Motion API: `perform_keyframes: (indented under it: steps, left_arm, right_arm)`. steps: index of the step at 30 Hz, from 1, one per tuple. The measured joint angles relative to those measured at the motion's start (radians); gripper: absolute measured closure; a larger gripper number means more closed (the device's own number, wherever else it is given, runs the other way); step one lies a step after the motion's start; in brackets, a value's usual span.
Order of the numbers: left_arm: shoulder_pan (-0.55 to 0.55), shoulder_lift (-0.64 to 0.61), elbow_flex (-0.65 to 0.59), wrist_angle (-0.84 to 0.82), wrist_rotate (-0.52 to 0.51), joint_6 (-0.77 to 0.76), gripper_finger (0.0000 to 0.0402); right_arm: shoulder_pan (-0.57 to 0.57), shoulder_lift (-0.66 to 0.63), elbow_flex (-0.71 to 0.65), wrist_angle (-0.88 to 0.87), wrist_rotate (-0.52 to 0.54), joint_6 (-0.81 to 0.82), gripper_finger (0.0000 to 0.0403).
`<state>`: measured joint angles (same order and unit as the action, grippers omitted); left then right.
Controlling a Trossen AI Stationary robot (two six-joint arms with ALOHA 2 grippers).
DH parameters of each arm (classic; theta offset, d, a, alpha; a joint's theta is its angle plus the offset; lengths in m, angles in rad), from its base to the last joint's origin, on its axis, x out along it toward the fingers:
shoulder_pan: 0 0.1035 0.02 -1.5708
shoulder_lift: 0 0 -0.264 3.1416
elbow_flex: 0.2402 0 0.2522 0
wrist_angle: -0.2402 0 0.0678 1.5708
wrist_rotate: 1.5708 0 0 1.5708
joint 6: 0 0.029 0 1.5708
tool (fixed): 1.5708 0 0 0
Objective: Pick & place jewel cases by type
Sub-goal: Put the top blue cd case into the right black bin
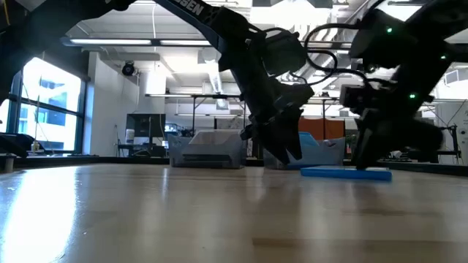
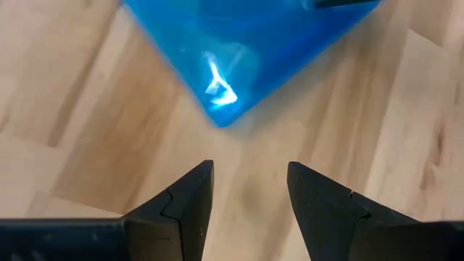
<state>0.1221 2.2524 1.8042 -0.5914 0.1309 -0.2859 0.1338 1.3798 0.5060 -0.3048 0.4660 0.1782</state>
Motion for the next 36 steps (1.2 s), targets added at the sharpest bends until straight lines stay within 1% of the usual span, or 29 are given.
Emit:
perform_keyframes:
  steps: [2, 5, 8, 11, 15, 17, 21, 24, 26, 29, 31, 34, 36]
  left_arm:
    - [-0.006, -0.001, 0.000, -0.009, 0.014, 0.000, 0.0227]
    - [-0.013, -0.001, 0.000, -0.021, 0.012, 0.019, 0.0227]
    - [-0.015, -0.001, 0.000, -0.033, 0.011, 0.024, 0.0227]
    - [-0.014, -0.001, 0.000, -0.080, 0.021, 0.019, 0.0227]
    - [-0.022, -0.001, 0.000, -0.153, 0.061, 0.020, 0.0227]
    - [-0.028, -0.001, 0.000, -0.165, 0.074, 0.025, 0.0227]
    - [-0.035, -0.001, 0.000, -0.128, 0.097, 0.020, 0.0227]
    - [-0.033, -0.001, 0.000, -0.049, 0.111, -0.007, 0.0227]
    - [-0.032, 0.005, 0.002, 0.027, 0.114, -0.023, 0.0227]
    - [-0.031, 0.006, 0.002, 0.101, 0.105, -0.053, 0.0227]
    - [-0.031, 0.006, 0.002, 0.142, 0.066, -0.068, 0.0227]
    - [-0.031, 0.007, 0.002, 0.147, -0.031, -0.087, 0.0227]
    - [-0.030, 0.008, 0.002, 0.148, -0.066, -0.091, 0.0227]
  right_arm:
    - [-0.017, 0.038, 0.006, 0.023, -0.041, 0.039, 0.0245]
    - [-0.018, 0.062, 0.007, 0.045, -0.068, 0.077, 0.0245]
    - [0.003, 0.051, 0.004, 0.098, -0.142, 0.064, 0.0245]
    - [0.037, 0.030, 0.001, 0.156, -0.220, 0.044, 0.0245]
    - [0.088, 0.016, -0.001, 0.198, -0.291, 0.029, 0.0245]
    - [0.118, 0.012, 0.010, 0.184, -0.279, 0.011, 0.0245]
    - [0.192, 0.007, 0.067, 0.135, -0.159, -0.048, 0.0245]
    - [0.255, 0.007, 0.144, 0.009, -0.046, -0.112, 0.0245]
    - [0.289, 0.005, 0.196, -0.120, 0.017, -0.110, 0.0245]
    - [0.317, 0.005, 0.237, -0.320, 0.024, -0.018, 0.0245]
    - [0.334, 0.005, 0.232, -0.388, -0.003, 0.053, 0.0245]
    - [0.358, 0.005, 0.177, -0.379, -0.029, 0.099, 0.0245]
    - [0.375, 0.005, 0.139, -0.342, -0.020, 0.117, 0.0245]
